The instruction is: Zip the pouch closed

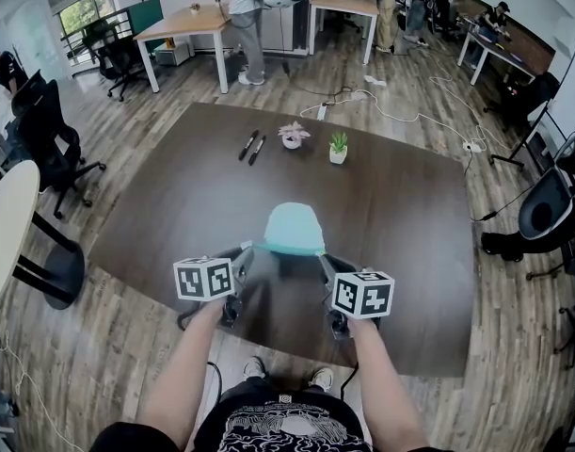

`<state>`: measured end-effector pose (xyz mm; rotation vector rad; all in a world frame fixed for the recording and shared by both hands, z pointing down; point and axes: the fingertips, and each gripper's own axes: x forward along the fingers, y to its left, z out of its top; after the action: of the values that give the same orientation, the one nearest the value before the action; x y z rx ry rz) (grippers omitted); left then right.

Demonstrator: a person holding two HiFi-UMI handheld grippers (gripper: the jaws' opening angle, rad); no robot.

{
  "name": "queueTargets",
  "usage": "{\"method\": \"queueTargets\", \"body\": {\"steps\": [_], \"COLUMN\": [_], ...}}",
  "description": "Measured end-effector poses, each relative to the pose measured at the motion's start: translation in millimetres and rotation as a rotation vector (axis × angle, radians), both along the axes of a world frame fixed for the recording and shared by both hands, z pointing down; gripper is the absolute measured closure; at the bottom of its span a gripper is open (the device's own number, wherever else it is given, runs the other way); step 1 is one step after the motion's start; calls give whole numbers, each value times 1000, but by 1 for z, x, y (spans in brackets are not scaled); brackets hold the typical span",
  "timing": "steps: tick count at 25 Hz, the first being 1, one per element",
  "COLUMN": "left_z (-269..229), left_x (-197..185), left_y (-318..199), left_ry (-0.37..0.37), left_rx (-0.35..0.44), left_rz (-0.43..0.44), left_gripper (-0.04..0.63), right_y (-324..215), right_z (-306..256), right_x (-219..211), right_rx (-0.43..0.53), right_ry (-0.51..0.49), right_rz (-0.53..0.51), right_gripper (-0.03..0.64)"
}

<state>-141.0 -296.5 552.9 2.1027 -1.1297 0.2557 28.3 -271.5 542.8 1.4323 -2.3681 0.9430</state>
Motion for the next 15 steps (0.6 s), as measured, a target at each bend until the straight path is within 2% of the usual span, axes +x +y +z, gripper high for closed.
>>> {"method": "queueTargets", "body": {"steps": [8, 15], "left_z": [20, 38], "left_x": [8, 16], "left_y": [8, 16], "left_ry": [-43, -145], "left_rx": [-34, -53], "left_rz": [38, 123], "left_gripper": [572, 571], "right_y": [4, 10], "right_z": [18, 43], "right_x": [7, 8], "right_rx": [-43, -101], "right_ry": [42, 70], "right_rz": [28, 30], "right_gripper": [607, 603]}}
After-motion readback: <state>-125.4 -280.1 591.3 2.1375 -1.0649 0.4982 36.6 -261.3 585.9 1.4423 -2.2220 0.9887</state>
